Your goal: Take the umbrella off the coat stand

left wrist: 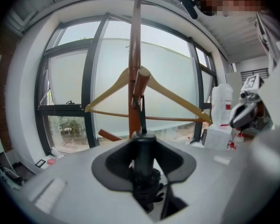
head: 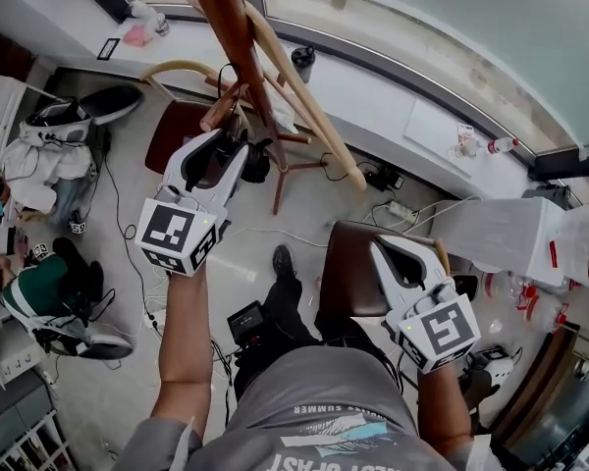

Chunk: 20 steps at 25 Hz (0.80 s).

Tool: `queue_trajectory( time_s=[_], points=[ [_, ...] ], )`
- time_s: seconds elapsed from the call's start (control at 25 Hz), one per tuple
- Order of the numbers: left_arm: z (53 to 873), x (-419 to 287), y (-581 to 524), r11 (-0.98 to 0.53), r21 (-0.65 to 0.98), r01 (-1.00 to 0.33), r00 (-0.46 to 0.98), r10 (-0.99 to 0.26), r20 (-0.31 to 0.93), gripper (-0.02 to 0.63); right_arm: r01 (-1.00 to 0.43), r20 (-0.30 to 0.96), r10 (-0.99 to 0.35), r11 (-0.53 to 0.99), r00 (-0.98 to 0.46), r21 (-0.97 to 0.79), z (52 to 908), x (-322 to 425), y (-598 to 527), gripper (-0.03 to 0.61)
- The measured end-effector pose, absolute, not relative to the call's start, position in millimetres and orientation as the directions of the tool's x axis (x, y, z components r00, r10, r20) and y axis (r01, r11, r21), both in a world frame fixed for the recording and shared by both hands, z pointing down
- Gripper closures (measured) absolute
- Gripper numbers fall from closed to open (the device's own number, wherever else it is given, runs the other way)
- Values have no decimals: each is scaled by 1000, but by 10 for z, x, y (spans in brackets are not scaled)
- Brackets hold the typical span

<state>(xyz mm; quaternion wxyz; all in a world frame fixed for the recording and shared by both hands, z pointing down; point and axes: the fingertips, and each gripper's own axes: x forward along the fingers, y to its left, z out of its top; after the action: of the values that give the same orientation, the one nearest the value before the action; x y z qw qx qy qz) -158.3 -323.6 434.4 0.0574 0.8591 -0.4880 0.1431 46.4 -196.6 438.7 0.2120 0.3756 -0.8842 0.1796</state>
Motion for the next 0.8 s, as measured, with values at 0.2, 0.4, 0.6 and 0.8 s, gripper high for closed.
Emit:
queue_trajectory(
  time_s=[0.2, 0.4, 0.6, 0.8],
  points=[
    [4125, -1657, -3082, -504, -62, -861, 470, -838, 277, 471, -728, 491, -591, 671, -640, -143, 4272, 428, -1905, 577],
    [3929, -1699, -2925, -491, -81, -868, 458, -851, 258, 471, -717, 473, -593, 685, -652, -130, 4155, 416, -1827, 577],
    [3734, -1769, -2783, -471, -101, -876, 439, -867, 235, 471, -708, 456, -596, 697, -661, -116, 4029, 394, -1729, 577],
    [3526, -1839, -2656, -458, -122, -880, 429, -880, 205, 471, -700, 443, -597, 706, -668, -104, 3930, 352, -1640, 577]
  ],
)
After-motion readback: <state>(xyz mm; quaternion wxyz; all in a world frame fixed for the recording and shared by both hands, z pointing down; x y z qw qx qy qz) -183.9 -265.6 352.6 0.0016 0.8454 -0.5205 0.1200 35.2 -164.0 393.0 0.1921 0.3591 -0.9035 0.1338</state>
